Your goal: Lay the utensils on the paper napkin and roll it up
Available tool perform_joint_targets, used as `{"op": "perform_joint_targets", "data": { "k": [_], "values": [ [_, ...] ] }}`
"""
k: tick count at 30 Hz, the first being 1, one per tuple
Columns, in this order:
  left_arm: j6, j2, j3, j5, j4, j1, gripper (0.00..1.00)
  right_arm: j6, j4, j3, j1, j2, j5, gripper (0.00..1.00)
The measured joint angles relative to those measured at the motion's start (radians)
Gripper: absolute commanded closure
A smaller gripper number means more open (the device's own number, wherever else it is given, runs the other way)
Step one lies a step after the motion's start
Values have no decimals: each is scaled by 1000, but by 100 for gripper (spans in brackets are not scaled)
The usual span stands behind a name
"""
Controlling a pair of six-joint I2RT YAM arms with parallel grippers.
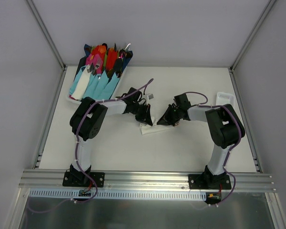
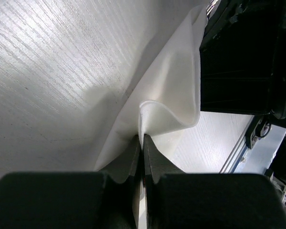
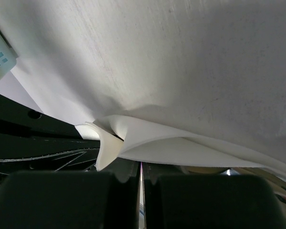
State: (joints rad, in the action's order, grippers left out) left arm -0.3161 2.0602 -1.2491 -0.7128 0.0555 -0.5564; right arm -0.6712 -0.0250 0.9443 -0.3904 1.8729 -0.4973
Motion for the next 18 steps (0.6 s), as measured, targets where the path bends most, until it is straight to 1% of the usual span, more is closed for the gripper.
{"op": "perform_joint_targets", "data": {
  "k": [4,12,15,18],
  "values": [
    [9,0,-13,42,21,-10,100,11,20,2,0,-11,15,100],
    [15,8,-39,77,62,-23,100,63,110,6,5,-61,79,95],
    [15,13,-50,80,78,-25,100,84,152,7,13,-90,103,94],
    [15,15,-57,86,90,-26,100,104,192,7,20,-126,115,96]
  ]
}}
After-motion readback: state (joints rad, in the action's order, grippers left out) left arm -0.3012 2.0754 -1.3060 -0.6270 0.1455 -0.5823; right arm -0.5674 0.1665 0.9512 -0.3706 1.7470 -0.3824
